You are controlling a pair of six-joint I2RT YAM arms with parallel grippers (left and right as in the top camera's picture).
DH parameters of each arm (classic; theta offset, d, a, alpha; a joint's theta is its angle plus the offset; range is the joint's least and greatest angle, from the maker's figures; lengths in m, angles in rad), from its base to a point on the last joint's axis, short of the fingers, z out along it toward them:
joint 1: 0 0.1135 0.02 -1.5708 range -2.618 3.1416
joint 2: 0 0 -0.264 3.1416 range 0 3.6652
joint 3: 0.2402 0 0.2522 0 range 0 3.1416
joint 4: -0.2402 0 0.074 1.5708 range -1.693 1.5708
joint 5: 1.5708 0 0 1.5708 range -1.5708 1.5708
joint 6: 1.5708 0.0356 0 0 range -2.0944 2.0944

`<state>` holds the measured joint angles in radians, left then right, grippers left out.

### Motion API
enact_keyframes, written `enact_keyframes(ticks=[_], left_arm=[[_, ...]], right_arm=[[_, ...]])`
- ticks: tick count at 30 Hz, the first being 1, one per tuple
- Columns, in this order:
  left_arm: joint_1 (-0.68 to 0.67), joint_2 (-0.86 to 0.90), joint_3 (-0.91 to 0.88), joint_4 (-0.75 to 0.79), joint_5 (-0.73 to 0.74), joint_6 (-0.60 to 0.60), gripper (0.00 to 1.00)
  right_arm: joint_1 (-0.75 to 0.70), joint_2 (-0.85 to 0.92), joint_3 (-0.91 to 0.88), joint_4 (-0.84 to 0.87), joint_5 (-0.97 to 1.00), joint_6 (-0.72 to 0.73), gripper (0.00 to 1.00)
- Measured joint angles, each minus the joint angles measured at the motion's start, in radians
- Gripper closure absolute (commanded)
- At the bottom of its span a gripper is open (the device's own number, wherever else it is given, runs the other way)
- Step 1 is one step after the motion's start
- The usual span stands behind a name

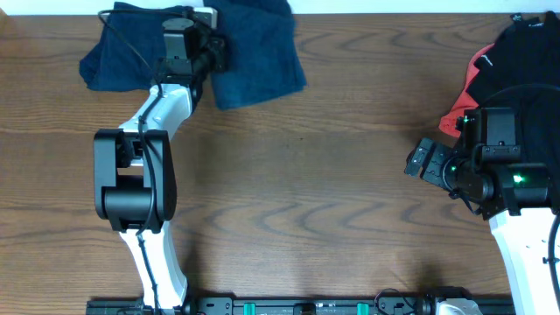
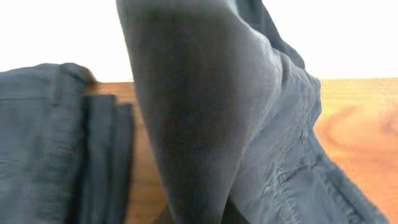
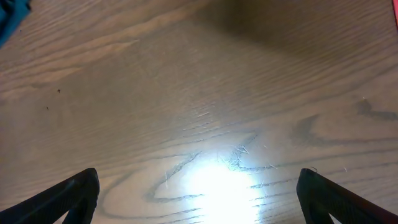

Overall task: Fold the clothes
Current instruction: 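Carry the folded shorts onto the navy stack at top-left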

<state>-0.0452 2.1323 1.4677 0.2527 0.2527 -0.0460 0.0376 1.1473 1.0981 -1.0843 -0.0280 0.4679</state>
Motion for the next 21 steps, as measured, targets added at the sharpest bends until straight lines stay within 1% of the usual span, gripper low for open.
enact_keyframes(ticks=[5,13,21], left_arm=[[0.018,0.003,0.002,0.078,-0.049,-0.07,0.94],[0.039,0.004,0.027,0.092,-0.069,-0.182,0.94],[0.043,0.004,0.031,0.097,-0.085,-0.229,0.94]], right_arm=[[0.0,0.0,0.0,0.0,0.0,0.0,0.01],[0.0,0.0,0.0,0.0,0.0,0.0,0.01],[0.0,0.0,0.0,0.0,0.0,0.0,0.01]])
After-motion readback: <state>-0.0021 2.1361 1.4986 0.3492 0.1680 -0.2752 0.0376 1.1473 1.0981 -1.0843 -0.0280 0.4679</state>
